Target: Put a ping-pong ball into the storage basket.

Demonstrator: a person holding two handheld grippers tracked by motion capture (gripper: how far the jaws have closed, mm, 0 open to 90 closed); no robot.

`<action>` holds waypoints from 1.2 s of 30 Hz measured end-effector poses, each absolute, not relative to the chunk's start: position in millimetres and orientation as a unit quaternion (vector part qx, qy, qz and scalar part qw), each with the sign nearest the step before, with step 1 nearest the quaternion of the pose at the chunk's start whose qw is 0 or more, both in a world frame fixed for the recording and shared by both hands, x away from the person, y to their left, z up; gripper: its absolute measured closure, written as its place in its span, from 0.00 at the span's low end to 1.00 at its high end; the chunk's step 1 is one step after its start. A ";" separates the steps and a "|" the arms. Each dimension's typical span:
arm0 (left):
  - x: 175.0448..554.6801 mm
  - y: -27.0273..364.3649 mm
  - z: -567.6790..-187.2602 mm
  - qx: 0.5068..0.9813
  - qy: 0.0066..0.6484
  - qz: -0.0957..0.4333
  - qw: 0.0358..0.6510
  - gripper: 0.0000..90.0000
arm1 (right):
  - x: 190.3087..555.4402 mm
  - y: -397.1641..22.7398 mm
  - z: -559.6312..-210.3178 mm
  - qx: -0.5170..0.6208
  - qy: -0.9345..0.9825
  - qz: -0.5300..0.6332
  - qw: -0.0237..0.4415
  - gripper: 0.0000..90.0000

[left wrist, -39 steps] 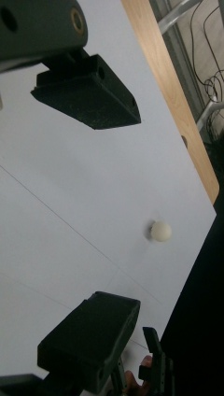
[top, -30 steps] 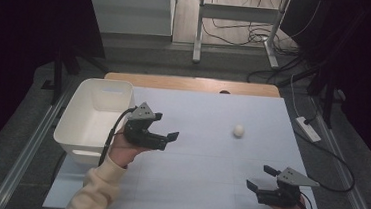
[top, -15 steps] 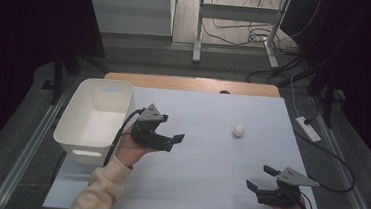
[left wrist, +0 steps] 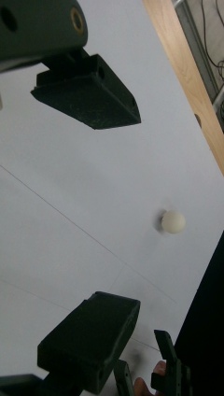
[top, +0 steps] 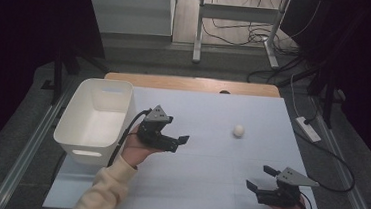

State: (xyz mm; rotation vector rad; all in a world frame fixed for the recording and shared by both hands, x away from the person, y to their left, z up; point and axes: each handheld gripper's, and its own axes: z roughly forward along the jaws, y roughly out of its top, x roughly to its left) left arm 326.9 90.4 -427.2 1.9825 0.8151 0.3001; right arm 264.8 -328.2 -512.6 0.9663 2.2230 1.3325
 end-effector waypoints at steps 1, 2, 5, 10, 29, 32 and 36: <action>327.1 89.7 -427.4 0.809 0.332 0.122 0.470 0.14 | 264.8 -328.2 -512.7 0.343 0.790 0.473 0.187 0.15; 327.1 89.7 -427.4 0.809 0.332 0.122 0.470 0.14 | 264.8 -328.2 -512.7 0.343 0.790 0.473 0.187 0.15; 328.6 86.4 -428.5 0.809 0.331 0.120 0.471 0.14 | 264.9 -327.9 -512.8 0.343 0.791 0.471 0.188 0.15; 330.2 83.1 -429.9 0.810 0.330 0.118 0.470 0.14 | 264.9 -327.9 -512.9 0.344 0.790 0.471 0.188 0.15; 340.8 66.1 -437.9 0.814 0.329 0.110 0.466 0.14 | 266.2 -328.6 -512.7 0.343 0.788 0.477 0.184 0.15; 343.1 65.6 -437.7 0.812 0.329 0.107 0.469 0.15 | 266.0 -328.6 -512.3 0.343 0.788 0.477 0.185 0.15; 346.2 64.2 -438.0 0.810 0.333 0.106 0.472 0.15 | 265.7 -328.3 -512.0 0.343 0.788 0.476 0.186 0.15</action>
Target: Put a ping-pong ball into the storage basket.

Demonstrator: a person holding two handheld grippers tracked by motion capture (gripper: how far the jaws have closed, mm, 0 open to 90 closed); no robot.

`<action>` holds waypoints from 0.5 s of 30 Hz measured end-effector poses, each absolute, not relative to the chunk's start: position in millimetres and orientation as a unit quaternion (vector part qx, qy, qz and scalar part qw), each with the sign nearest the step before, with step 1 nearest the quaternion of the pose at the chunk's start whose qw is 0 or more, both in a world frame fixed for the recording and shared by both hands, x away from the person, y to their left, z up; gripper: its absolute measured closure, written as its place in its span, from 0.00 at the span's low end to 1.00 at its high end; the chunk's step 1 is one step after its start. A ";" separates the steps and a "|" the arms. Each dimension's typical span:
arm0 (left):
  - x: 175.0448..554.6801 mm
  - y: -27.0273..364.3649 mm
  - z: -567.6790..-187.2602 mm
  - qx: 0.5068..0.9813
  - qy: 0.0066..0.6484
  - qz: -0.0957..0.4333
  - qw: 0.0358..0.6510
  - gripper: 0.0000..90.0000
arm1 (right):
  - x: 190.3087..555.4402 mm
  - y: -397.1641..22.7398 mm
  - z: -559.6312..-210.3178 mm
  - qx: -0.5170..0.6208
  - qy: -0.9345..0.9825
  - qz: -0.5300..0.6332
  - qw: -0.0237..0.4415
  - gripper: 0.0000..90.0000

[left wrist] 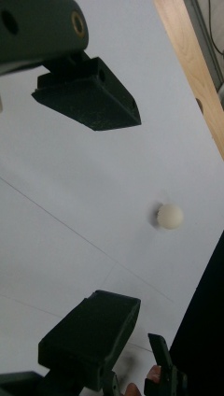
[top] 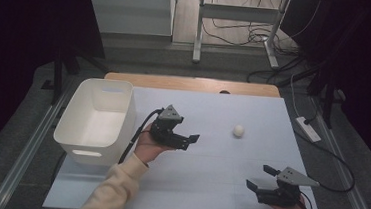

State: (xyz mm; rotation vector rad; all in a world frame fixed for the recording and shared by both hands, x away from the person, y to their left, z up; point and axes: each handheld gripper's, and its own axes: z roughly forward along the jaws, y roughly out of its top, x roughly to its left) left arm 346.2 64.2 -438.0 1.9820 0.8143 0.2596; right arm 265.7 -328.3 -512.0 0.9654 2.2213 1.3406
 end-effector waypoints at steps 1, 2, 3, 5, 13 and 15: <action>347.0 63.8 -438.3 0.809 0.333 0.106 0.473 0.15 | 265.7 -328.3 -512.0 0.343 0.788 0.476 0.185 0.15; 347.9 63.2 -438.5 0.809 0.333 0.107 0.472 0.15 | 265.7 -328.5 -512.2 0.343 0.788 0.477 0.185 0.15; 348.5 62.8 -438.6 0.809 0.333 0.107 0.473 0.15 | 265.9 -328.6 -512.3 0.344 0.787 0.477 0.185 0.15; 349.7 61.6 -438.9 0.808 0.334 0.106 0.474 0.15 | 265.9 -328.8 -512.3 0.345 0.787 0.477 0.185 0.15; 354.3 53.6 -439.5 0.811 0.330 0.105 0.471 0.15 | 265.5 -328.9 -512.0 0.345 0.787 0.477 0.185 0.15; 354.9 52.8 -439.6 0.812 0.331 0.105 0.470 0.15 | 265.5 -329.0 -512.1 0.345 0.787 0.477 0.185 0.15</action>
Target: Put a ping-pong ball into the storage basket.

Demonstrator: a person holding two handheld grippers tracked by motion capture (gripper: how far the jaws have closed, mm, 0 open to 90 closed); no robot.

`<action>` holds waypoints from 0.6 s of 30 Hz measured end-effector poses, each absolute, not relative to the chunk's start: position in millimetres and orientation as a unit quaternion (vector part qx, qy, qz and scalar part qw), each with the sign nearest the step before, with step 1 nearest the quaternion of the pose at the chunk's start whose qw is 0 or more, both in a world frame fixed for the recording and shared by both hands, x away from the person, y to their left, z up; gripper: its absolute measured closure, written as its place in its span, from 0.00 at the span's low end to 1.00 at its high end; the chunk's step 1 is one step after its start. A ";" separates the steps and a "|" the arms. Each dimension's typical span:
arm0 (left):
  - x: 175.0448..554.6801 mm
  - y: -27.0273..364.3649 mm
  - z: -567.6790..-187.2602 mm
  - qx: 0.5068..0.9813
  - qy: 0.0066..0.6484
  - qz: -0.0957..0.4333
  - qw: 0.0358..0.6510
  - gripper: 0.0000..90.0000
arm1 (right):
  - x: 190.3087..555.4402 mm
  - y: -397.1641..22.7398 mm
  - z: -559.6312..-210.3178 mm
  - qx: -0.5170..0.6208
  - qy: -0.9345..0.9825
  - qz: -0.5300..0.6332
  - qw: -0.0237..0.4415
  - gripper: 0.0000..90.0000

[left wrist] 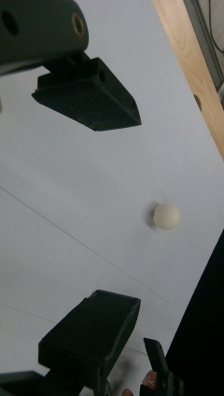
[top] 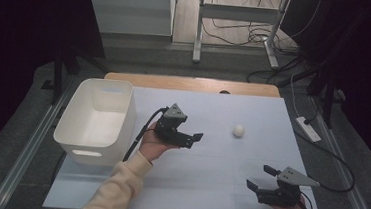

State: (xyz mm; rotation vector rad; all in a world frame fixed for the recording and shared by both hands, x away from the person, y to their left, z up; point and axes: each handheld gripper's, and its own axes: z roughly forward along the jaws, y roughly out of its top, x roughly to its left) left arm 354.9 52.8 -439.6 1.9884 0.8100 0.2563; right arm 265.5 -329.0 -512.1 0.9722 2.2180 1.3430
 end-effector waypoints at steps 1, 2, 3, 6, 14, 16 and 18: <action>355.6 51.8 -439.8 0.811 0.331 0.104 0.471 0.15 | 265.5 -329.1 -512.1 0.345 0.787 0.477 0.185 0.15; 356.0 51.2 -439.9 0.811 0.331 0.103 0.471 0.15 | 265.6 -329.1 -512.2 0.346 0.787 0.477 0.185 0.15; 356.6 50.3 -440.0 0.811 0.331 0.103 0.471 0.15 | 265.6 -329.1 -512.2 0.346 0.787 0.477 0.185 0.15; 358.0 47.3 -440.4 0.811 0.329 0.103 0.472 0.16 | 265.5 -328.9 -512.2 0.345 0.787 0.476 0.185 0.15; 361.6 42.1 -441.6 0.812 0.327 0.102 0.472 0.16 | 265.7 -328.6 -512.3 0.345 0.787 0.478 0.184 0.15; 362.5 40.6 -441.6 0.813 0.326 0.100 0.472 0.16 | 265.8 -328.6 -512.4 0.346 0.786 0.478 0.184 0.15; 363.4 38.6 -441.4 0.814 0.324 0.100 0.471 0.16 | 265.8 -328.4 -512.4 0.345 0.787 0.478 0.184 0.15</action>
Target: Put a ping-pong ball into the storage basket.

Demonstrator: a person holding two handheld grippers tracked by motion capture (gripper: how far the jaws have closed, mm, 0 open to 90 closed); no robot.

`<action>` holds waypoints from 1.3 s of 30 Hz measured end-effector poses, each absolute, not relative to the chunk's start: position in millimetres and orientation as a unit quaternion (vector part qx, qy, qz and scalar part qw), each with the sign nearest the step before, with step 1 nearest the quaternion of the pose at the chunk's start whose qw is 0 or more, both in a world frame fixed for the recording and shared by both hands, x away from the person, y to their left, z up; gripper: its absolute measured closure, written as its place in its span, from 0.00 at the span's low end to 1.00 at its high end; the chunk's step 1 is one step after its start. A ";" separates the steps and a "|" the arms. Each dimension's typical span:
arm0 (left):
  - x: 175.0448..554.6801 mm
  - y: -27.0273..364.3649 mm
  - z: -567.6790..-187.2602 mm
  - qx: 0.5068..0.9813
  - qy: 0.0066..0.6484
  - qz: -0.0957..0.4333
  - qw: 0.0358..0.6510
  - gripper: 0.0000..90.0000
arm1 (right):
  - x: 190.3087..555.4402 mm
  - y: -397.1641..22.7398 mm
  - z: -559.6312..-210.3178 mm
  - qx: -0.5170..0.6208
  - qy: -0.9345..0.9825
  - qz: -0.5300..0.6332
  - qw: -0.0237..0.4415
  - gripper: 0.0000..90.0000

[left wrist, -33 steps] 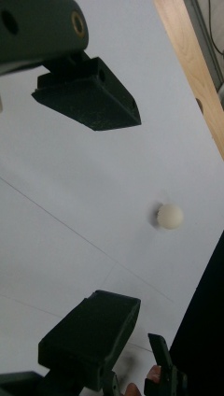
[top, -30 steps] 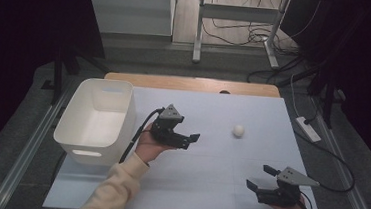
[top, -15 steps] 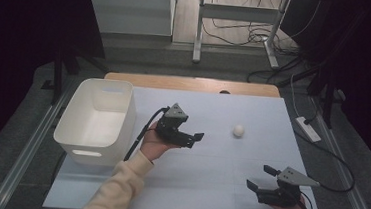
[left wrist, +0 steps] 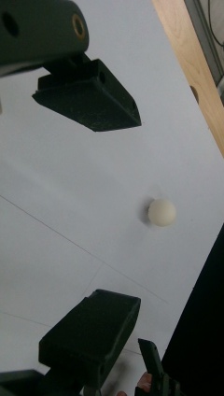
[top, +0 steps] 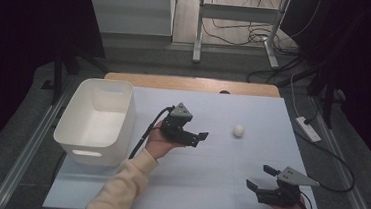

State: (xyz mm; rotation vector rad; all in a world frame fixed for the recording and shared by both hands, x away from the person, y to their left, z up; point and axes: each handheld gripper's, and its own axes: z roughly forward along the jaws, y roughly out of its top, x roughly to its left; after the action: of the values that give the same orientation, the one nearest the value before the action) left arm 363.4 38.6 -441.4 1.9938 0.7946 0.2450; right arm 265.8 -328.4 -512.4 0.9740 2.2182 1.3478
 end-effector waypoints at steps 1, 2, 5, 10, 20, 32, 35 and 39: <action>363.7 37.6 -441.2 0.815 0.323 0.100 0.471 0.16 | 265.8 -328.4 -512.4 0.345 0.787 0.478 0.184 0.15; 364.0 36.8 -441.0 0.815 0.322 0.100 0.471 0.16 | 265.8 -328.3 -512.3 0.345 0.787 0.478 0.184 0.15; 365.3 33.1 -440.2 0.816 0.320 0.099 0.471 0.15 | 265.7 -328.3 -512.2 0.345 0.786 0.478 0.184 0.15; 367.0 28.7 -439.3 0.818 0.317 0.098 0.470 0.15 | 265.6 -328.4 -512.2 0.346 0.786 0.478 0.184 0.15; 372.8 19.3 -437.9 0.819 0.313 0.101 0.470 0.13 | 265.3 -328.5 -511.9 0.345 0.786 0.478 0.184 0.15; 381.3 11.8 -438.2 0.821 0.313 0.104 0.466 0.12 | 265.4 -328.4 -512.1 0.347 0.786 0.478 0.183 0.15; 383.6 9.5 -438.1 0.822 0.312 0.105 0.464 0.12 | 265.4 -328.4 -512.1 0.347 0.786 0.478 0.183 0.15; 386.1 6.5 -438.1 0.823 0.312 0.107 0.463 0.12 | 265.4 -328.6 -512.0 0.348 0.785 0.479 0.183 0.15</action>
State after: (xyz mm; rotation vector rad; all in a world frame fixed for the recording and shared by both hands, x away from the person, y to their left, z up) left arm 386.1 6.5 -438.1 2.0220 0.7670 0.2630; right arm 265.4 -328.6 -512.0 0.9811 2.2150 1.3502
